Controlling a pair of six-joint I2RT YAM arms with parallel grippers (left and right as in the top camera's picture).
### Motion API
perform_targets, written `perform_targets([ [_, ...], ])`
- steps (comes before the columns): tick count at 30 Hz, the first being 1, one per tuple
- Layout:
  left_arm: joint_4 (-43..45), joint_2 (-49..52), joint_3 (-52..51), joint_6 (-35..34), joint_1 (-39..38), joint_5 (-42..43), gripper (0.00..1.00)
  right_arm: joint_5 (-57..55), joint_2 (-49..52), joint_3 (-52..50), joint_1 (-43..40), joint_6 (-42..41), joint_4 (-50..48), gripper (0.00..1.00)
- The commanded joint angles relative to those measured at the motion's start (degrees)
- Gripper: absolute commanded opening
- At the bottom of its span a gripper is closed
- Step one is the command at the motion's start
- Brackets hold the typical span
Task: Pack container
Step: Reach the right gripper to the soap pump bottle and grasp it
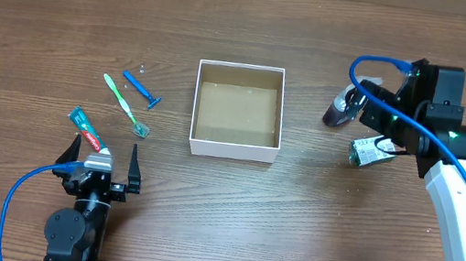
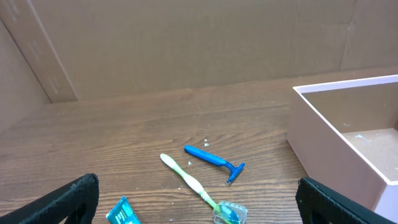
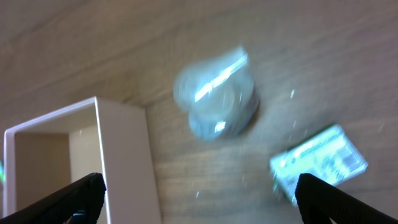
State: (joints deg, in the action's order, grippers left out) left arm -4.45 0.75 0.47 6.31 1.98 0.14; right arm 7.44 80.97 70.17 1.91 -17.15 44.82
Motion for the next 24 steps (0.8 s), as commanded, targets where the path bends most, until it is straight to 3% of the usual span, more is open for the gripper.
perform_targets([
  [1,0.0,-0.5,-0.2,0.0,0.2,-0.4,1.0,-2.9,2.4,1.2,0.0,4.2,-3.7,1.0],
  [10,0.0,-0.5,-0.2,0.0,0.2,-0.4,1.0,-2.5,12.8,1.2,0.3,7.9,-14.7,0.98],
  [16,0.0,-0.5,-0.2,0.0,0.2,-0.4,1.0,-2.5,18.2,1.2,0.3,8.2,-19.5,0.86],
  [19,0.0,-0.5,-0.2,0.0,0.2,-0.4,1.0,-2.5,18.4,1.2,0.3,8.5,-20.6,0.72],
  [21,0.0,-0.5,-0.2,0.0,0.2,-0.3,1.0,-2.9,18.4,1.2,0.3,8.7,-21.3,0.56],
  [24,0.0,-0.5,-0.2,0.0,0.2,-0.4,1.0,-2.9,18.4,1.2,0.3,8.7,-22.0,0.4],
])
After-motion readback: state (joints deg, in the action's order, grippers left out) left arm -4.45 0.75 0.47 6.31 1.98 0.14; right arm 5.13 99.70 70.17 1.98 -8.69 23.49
